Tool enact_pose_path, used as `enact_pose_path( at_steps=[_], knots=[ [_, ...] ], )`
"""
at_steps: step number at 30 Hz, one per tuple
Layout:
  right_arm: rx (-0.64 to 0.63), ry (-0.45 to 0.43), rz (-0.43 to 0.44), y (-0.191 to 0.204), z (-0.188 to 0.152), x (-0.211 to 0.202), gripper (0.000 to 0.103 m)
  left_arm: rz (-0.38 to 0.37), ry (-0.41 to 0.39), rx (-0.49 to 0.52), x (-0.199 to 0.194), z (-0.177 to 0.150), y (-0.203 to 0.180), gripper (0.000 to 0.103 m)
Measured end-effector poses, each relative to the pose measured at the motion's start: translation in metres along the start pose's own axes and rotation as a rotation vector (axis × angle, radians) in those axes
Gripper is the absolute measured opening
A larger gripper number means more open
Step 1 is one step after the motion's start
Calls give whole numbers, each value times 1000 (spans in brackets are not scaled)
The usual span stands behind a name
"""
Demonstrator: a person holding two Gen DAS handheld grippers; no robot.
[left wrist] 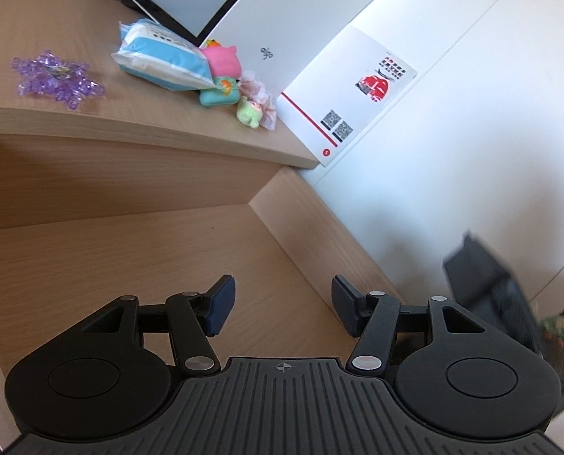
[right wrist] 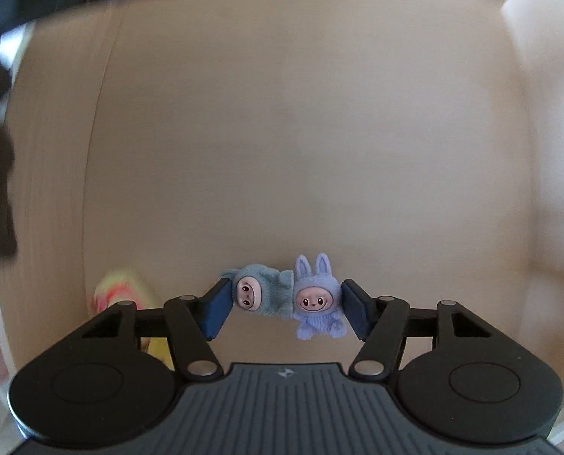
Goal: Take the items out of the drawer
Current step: 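Grasp the two plush bunny figures in the drawer with the right tool, then drop the plush figures and lower the right tool to the red-and-yellow toy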
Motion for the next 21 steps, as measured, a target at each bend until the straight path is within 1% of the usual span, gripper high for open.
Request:
enact_pose_path(
  at_steps=[3,6,8,9,10,11,12,13,15,17,19,21],
  knots=[
    [-18,-97,-56,-11,26,-12,63,15,2,-3,1,0,1,61],
    [-20,-180,-86,-22,52,-14,63,29,-7,-23,0,1,6,61],
    [-29,-212,-85,-26,63,-9,68,36,-13,-44,-1,1,10,61],
    [-41,-232,-93,-28,67,-9,76,39,-18,-58,-1,2,12,61],
    [-52,-246,-100,-28,68,-9,79,41,-20,-68,-2,2,14,61],
    [-54,-250,-77,-27,65,-11,79,41,-20,-74,-2,2,14,61],
    [-42,-238,-32,-28,60,-13,79,40,-15,-77,-1,2,15,61],
    [-19,-212,23,-37,63,-22,79,39,-10,-78,0,2,15,61],
    [29,-133,162,-20,44,-24,79,37,0,-75,2,2,14,61],
    [32,-61,263,-2,27,-24,79,33,10,-71,4,2,14,61],
    [-21,-14,300,18,14,-23,79,34,9,-72,4,2,14,61],
    [-76,13,307,35,9,-19,79,35,2,-76,3,2,15,61]
  ],
)
Point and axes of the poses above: each gripper's, at about its wrist camera, not at the fingertips, and x roughly the way its jaws point, y to its left, z to its top, the point moved 8 cm from there along x, roughly the way its jaws point, and after that the axes turned 5 degrees about z, right-handed, at the moved point
